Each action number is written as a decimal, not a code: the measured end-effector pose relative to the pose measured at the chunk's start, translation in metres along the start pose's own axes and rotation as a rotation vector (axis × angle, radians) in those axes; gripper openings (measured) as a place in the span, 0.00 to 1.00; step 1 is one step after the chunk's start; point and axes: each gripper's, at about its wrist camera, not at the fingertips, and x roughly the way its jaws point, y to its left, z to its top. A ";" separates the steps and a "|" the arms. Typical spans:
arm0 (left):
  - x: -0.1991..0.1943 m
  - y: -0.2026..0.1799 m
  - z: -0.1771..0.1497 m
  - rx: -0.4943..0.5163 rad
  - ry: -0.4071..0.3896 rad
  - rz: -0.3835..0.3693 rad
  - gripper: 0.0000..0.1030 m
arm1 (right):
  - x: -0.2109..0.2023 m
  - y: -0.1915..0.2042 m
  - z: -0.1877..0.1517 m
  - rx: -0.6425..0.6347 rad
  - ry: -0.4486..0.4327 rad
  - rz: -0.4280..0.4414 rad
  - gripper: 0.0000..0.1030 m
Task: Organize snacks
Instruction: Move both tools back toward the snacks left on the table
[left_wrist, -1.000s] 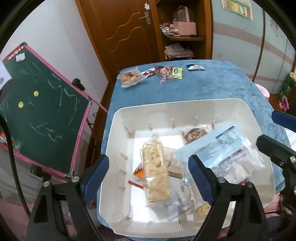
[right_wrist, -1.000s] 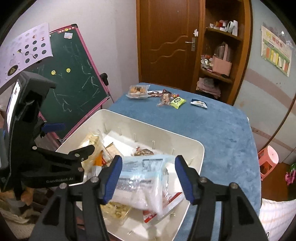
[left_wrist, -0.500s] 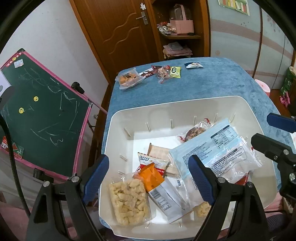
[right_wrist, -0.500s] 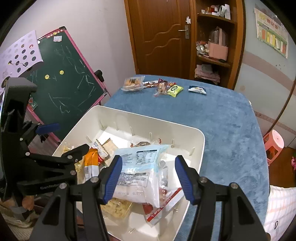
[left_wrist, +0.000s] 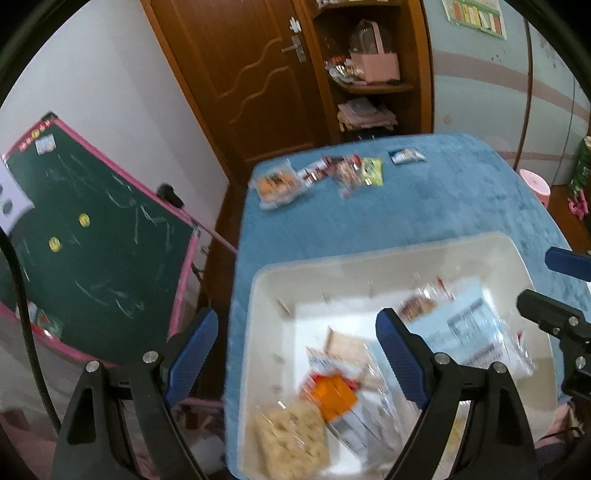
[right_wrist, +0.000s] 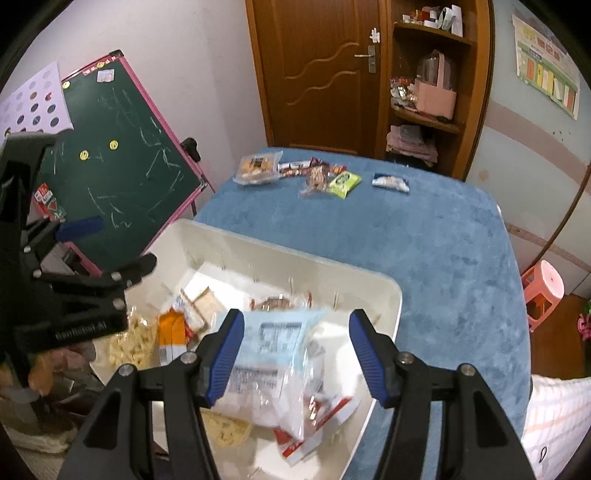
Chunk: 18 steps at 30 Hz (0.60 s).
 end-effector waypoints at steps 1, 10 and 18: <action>-0.001 0.004 0.007 0.006 -0.013 0.012 0.84 | -0.001 0.000 0.006 -0.006 -0.004 -0.007 0.58; -0.010 0.047 0.104 0.076 -0.143 0.131 0.85 | -0.012 -0.023 0.102 -0.043 -0.067 -0.048 0.58; 0.022 0.073 0.197 0.157 -0.145 0.239 0.85 | -0.004 -0.060 0.212 -0.008 -0.106 -0.090 0.58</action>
